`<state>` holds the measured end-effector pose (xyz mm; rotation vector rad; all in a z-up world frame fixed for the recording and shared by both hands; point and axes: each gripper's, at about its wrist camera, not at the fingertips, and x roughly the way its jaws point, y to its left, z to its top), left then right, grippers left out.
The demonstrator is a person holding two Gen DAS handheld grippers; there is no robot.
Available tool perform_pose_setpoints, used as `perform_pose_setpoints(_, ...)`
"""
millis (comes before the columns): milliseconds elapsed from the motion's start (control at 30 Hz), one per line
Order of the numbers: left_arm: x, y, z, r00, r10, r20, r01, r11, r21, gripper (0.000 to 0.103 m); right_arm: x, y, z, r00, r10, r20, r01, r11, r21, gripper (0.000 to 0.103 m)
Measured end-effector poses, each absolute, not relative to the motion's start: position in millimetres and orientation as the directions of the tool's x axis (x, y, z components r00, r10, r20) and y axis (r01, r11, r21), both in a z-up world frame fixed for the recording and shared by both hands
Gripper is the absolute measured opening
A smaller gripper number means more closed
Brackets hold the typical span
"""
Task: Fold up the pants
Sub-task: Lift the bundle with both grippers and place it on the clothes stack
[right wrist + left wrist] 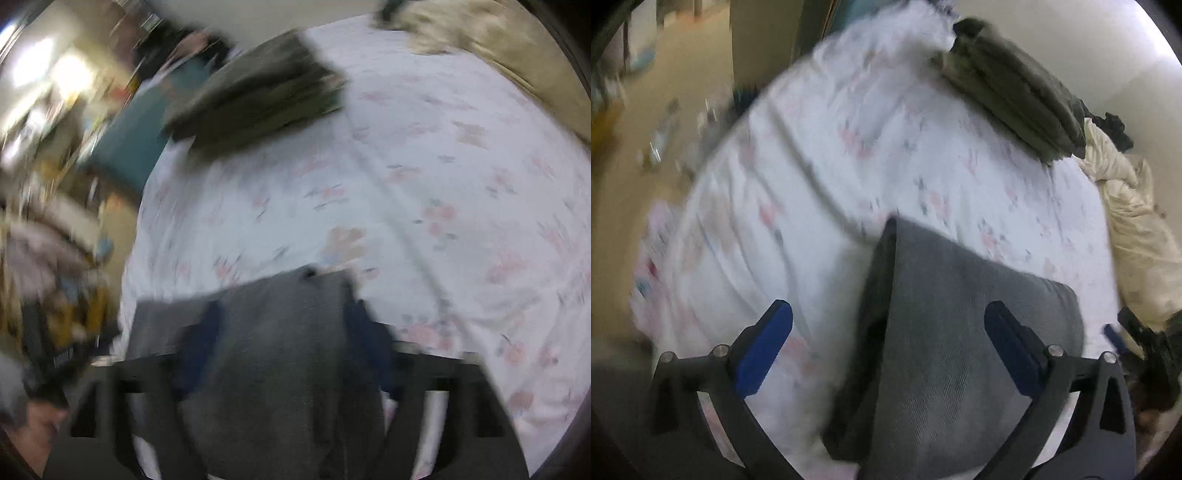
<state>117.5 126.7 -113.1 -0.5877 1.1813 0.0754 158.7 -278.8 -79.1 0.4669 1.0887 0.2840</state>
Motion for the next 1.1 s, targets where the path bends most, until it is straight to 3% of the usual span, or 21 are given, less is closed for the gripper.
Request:
perform_pose_setpoints(133,120,112,-141,0.29,-0.355,-0.889,-0.325,0.837,-0.44,0.102,167,-287,-113,0.306,0.55,-0.777,0.089,0.796,0.599,0.097)
perform_pose_setpoints(267,118,99,-156,0.226,-0.435,-0.871,-0.304,0.818,-0.488,0.102,163,-266,-151,0.128,0.549,-0.826,0.058,0.827,0.559,0.1)
perform_pose_setpoints(400,114,79,-159,0.179,-0.454,-0.873,-0.219,0.847,-0.485,0.102,157,-251,-171,0.07,0.536,-0.841,-0.001,0.843,0.538,0.103)
perform_pose_setpoints(467,113,73,-156,0.184,-0.446,-0.876,-0.181,0.861,-0.476,0.093,153,-247,-175,0.072,0.53,-0.845,-0.018,0.848,0.53,0.103)
perform_pose_setpoints(533,111,68,-150,0.186,-0.467,-0.864,-0.149,0.856,-0.495,0.057,149,-236,-168,0.06,0.521,-0.852,-0.084,0.853,0.516,0.088)
perform_pose_setpoints(567,110,64,-141,0.193,-0.459,-0.867,-0.117,0.867,-0.485,0.049,145,-231,-163,0.063,0.516,-0.854,-0.129,0.853,0.506,0.07)
perform_pose_setpoints(633,107,55,-125,0.22,-0.411,-0.885,-0.054,0.9,-0.432,0.034,138,-221,-145,0.11,0.478,-0.871,-0.205,0.869,0.451,0.054)
perform_pose_setpoints(667,105,49,-115,0.24,-0.386,-0.891,-0.02,0.915,-0.402,0.032,137,-220,-139,0.129,0.47,-0.873,-0.212,0.873,0.439,0.044)
perform_pose_setpoints(733,103,44,-89,0.289,-0.403,-0.868,0.02,0.909,-0.415,0.03,138,-222,-122,0.168,0.473,-0.865,-0.214,0.874,0.436,0.038)
perform_pose_setpoints(933,134,51,-13,0.417,-0.432,-0.8,0.084,0.895,-0.439,0.029,157,-237,-58,0.331,0.545,-0.77,-0.217,0.838,0.5,0.036)
perform_pose_setpoints(1100,230,55,36,0.483,-0.43,-0.763,0.138,0.898,-0.418,0.03,233,-243,-9,0.432,0.552,-0.713,-0.23,0.832,0.505,0.036)
